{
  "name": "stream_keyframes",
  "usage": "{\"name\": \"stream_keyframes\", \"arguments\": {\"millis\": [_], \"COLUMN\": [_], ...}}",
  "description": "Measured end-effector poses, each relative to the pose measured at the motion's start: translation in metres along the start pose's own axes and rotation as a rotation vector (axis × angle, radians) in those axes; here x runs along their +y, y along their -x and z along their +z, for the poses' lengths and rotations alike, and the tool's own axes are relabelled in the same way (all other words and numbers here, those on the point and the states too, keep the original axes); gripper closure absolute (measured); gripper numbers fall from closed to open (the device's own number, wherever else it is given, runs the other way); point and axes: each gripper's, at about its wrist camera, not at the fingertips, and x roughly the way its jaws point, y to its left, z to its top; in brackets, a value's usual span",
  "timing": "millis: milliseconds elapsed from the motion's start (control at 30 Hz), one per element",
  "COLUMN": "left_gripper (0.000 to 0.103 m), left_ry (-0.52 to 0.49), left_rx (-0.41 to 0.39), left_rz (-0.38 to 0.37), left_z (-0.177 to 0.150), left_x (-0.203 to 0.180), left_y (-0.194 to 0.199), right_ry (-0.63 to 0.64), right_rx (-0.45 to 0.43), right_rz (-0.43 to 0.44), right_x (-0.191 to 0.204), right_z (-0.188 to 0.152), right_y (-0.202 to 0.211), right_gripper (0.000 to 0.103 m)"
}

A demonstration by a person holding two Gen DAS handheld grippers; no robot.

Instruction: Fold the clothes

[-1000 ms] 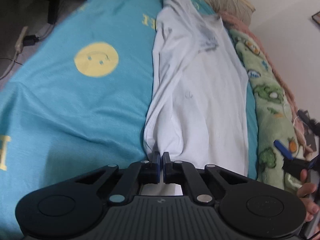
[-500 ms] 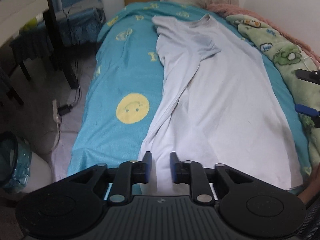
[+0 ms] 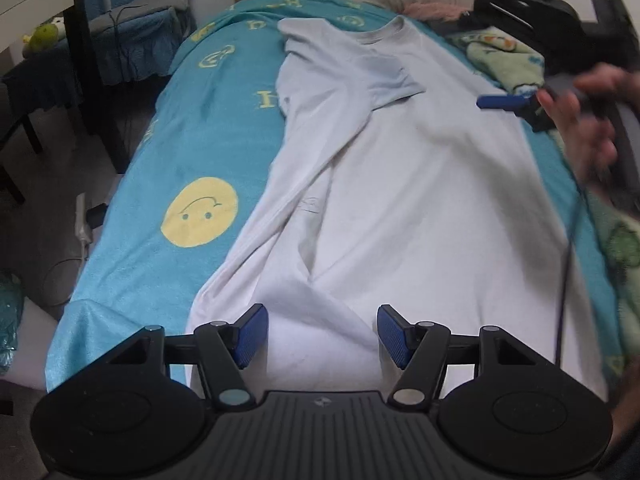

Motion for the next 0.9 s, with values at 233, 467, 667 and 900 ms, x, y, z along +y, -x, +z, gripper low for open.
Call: {"name": "stream_keyframes", "arguments": {"millis": [233, 467, 667, 900], "left_gripper": [0.068, 0.095, 0.097, 0.097], "left_ry": [0.023, 0.059, -0.010, -0.104], "left_rx": [0.017, -0.083, -0.176, -0.181], "left_rz": [0.004, -0.087, -0.197, -0.272], "left_z": [-0.002, -0.005, -0.012, -0.018], "left_x": [0.016, 0.030, 0.022, 0.004], "left_y": [-0.021, 0.014, 0.044, 0.043], "right_ry": [-0.118, -0.057, 0.131, 0.332], "right_rx": [-0.021, -0.136, -0.101, -0.345], "right_rz": [-0.063, -0.097, -0.150, 0.128], "right_x": [-0.039, -0.033, 0.016, 0.116], "right_z": [0.025, 0.051, 0.075, 0.111], "right_y": [-0.100, -0.126, -0.155, -0.111], "right_gripper": [0.024, 0.050, 0.100, 0.100]}}
